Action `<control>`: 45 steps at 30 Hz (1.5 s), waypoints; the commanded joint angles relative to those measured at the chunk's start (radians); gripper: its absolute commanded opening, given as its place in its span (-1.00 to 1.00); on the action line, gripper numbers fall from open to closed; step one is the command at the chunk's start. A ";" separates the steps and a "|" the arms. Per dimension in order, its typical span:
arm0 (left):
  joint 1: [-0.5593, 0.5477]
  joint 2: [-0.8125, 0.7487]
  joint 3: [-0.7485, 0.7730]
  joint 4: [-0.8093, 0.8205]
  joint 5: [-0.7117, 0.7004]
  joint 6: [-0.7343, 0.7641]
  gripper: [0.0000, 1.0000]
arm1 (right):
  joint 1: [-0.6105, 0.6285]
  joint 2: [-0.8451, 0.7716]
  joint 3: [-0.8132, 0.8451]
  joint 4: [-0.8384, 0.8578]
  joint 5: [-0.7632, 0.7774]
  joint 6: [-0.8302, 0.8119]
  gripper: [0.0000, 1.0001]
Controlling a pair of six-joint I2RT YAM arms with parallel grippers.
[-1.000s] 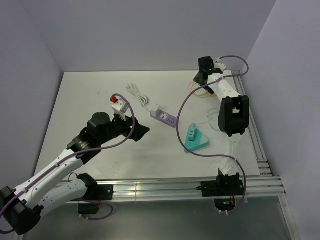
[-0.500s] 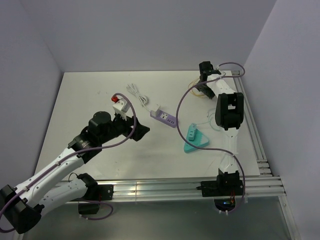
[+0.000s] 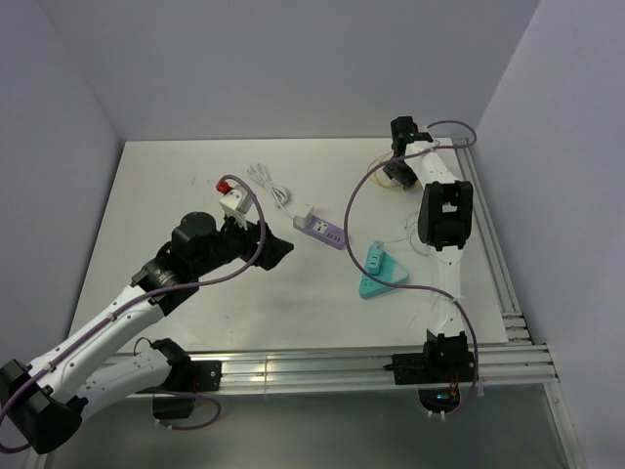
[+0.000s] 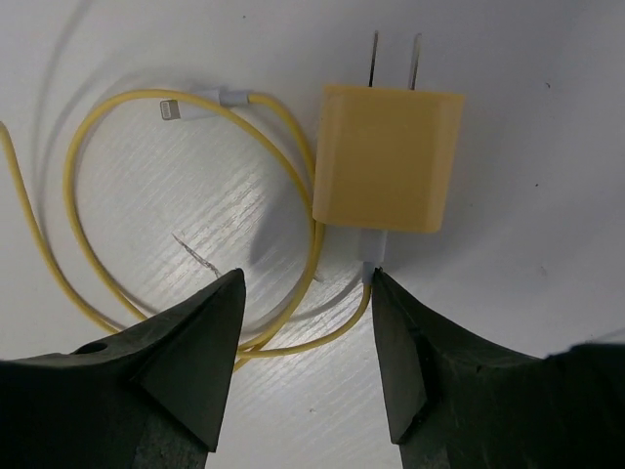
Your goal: Insert the plug
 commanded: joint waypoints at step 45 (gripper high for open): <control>0.001 0.016 0.257 0.098 -0.007 0.012 0.85 | 0.220 -0.888 -0.625 0.389 -0.305 -0.208 -1.00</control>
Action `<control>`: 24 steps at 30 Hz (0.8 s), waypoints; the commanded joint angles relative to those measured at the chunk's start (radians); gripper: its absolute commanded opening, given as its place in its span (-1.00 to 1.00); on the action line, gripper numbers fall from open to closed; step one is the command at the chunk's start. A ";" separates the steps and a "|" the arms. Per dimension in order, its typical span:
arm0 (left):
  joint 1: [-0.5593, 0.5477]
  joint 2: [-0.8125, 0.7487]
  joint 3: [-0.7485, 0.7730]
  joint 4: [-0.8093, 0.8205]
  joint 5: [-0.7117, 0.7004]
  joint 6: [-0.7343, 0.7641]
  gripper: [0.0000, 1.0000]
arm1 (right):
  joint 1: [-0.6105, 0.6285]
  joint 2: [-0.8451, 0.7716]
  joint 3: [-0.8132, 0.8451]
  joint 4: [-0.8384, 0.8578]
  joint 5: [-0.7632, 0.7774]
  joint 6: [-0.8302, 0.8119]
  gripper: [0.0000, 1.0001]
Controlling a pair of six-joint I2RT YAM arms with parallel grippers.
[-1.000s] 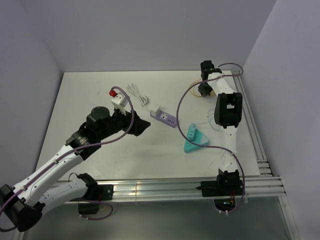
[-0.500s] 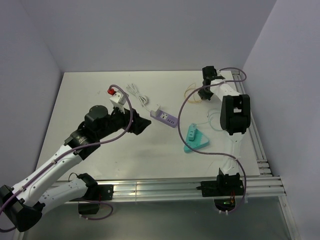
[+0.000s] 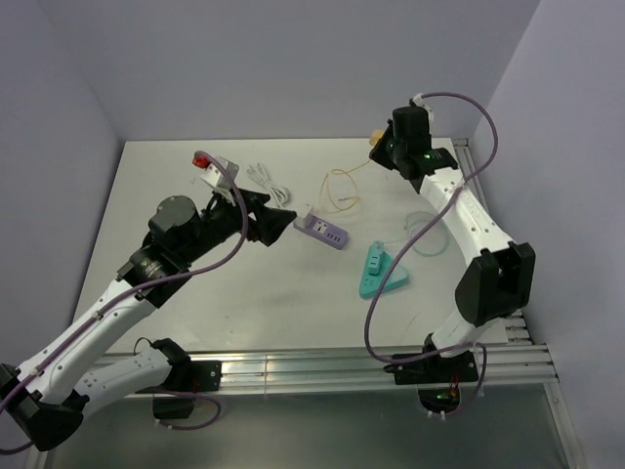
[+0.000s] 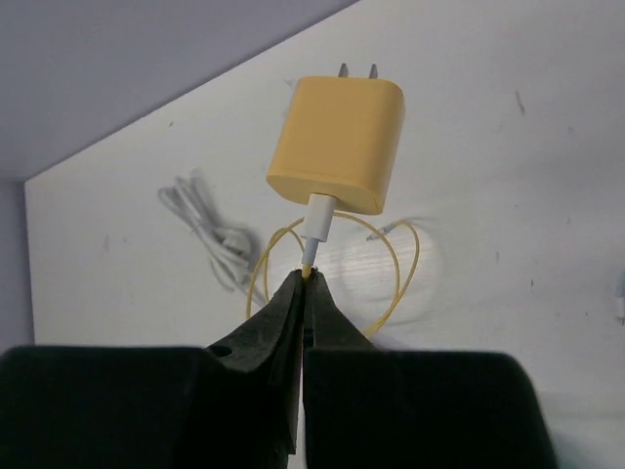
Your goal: Insert the plug
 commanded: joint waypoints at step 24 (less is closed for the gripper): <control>0.011 0.092 0.129 0.006 0.128 -0.421 0.95 | 0.424 -0.803 -0.691 0.554 -0.291 -0.465 -1.00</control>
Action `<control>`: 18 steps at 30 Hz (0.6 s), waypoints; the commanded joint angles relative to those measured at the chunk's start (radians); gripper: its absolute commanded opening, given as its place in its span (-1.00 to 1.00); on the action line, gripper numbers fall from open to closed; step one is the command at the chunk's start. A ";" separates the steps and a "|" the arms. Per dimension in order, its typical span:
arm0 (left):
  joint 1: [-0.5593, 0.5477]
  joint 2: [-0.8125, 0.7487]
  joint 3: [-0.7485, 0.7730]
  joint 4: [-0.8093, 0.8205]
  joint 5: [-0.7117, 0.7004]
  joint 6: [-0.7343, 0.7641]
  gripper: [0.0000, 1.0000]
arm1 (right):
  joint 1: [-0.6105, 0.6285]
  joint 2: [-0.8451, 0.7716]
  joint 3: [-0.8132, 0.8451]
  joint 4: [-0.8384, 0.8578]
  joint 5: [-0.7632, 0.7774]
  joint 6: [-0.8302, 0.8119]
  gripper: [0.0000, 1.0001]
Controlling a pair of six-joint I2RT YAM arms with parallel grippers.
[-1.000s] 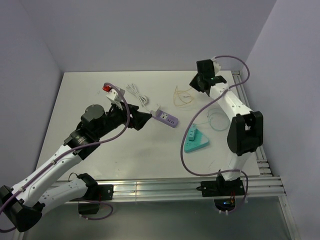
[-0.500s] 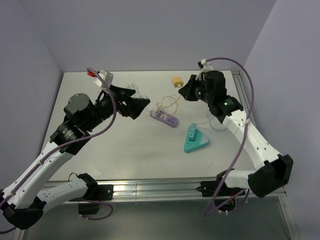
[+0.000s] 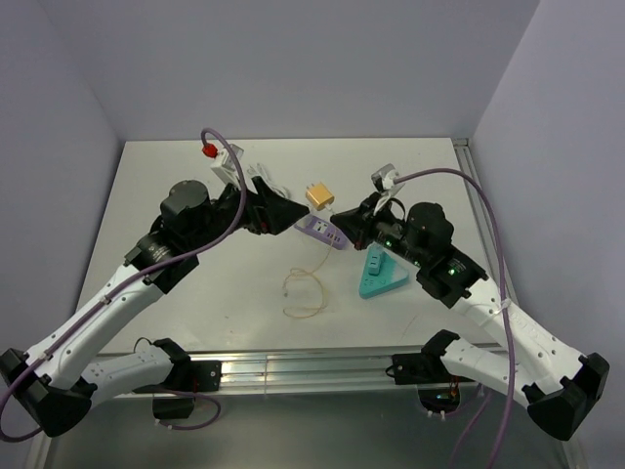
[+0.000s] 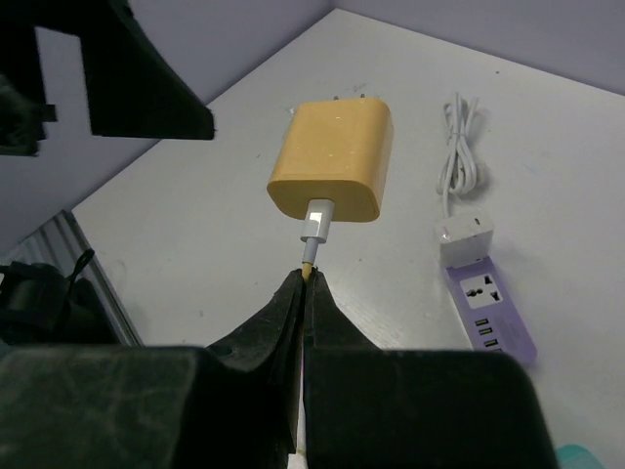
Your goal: Insert the plug
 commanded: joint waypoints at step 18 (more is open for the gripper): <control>0.022 0.033 -0.060 0.194 0.099 -0.209 0.81 | 0.156 -0.081 -0.017 0.152 0.038 -0.053 -1.00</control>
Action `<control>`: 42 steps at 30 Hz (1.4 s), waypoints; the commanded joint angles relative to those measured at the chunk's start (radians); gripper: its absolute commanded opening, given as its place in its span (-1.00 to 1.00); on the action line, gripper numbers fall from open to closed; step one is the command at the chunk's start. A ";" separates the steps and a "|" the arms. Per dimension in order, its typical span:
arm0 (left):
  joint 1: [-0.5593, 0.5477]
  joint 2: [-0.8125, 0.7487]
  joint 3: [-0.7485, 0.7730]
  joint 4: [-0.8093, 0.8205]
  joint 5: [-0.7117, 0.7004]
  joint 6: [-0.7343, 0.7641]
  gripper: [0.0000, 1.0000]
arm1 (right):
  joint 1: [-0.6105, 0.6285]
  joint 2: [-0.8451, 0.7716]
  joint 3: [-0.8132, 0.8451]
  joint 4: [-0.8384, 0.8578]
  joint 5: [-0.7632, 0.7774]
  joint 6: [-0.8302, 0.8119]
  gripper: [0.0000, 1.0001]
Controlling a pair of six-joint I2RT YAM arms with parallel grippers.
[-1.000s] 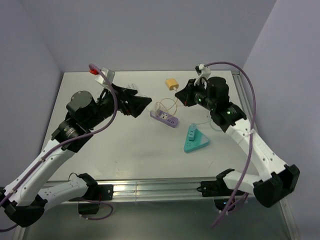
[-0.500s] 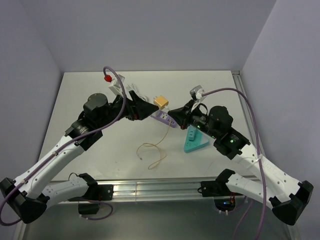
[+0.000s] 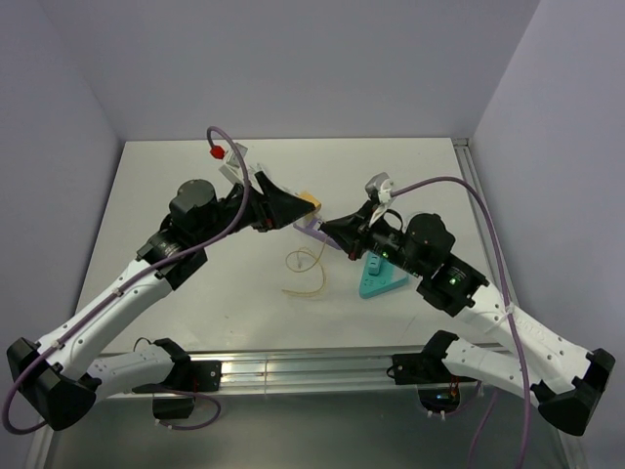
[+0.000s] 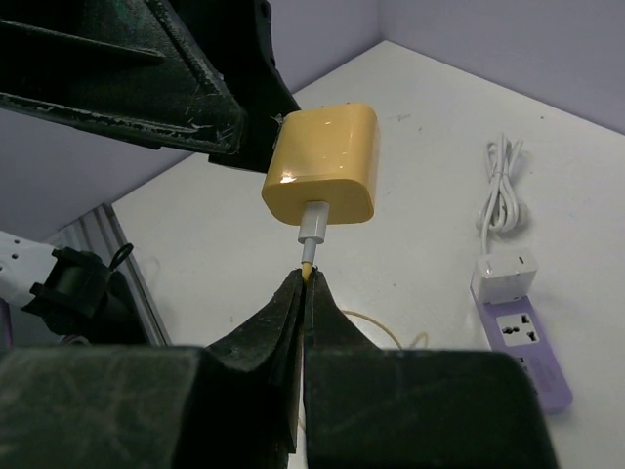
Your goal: Insert the plug
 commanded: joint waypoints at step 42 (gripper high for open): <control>0.142 -0.080 -0.217 0.533 0.462 -0.239 -0.99 | 0.015 0.003 0.052 0.052 -0.222 0.000 -1.00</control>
